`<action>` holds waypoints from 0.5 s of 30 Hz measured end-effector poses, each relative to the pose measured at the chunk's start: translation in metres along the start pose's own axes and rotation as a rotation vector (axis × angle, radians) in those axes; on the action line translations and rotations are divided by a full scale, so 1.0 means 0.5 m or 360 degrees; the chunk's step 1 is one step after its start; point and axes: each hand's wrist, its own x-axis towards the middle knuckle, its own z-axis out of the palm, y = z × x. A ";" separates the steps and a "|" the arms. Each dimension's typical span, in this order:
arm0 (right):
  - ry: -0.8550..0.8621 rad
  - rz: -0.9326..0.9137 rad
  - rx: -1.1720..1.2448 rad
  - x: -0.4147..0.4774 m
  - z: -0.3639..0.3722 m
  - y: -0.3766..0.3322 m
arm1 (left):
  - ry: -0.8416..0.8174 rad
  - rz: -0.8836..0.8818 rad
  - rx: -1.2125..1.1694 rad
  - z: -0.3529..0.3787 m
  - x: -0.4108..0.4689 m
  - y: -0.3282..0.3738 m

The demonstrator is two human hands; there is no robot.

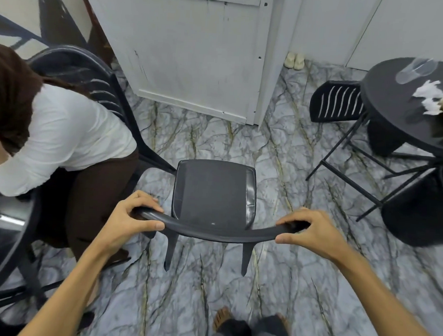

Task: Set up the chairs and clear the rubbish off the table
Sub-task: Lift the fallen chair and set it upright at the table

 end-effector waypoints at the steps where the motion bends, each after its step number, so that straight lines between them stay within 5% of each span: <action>1: 0.0036 0.0008 0.0005 -0.005 -0.010 0.006 | -0.0018 0.0012 -0.0021 0.011 0.004 0.003; 15: 0.0518 0.0081 -0.0107 -0.092 -0.170 0.068 | -0.0172 0.0158 -0.0124 0.214 0.175 0.042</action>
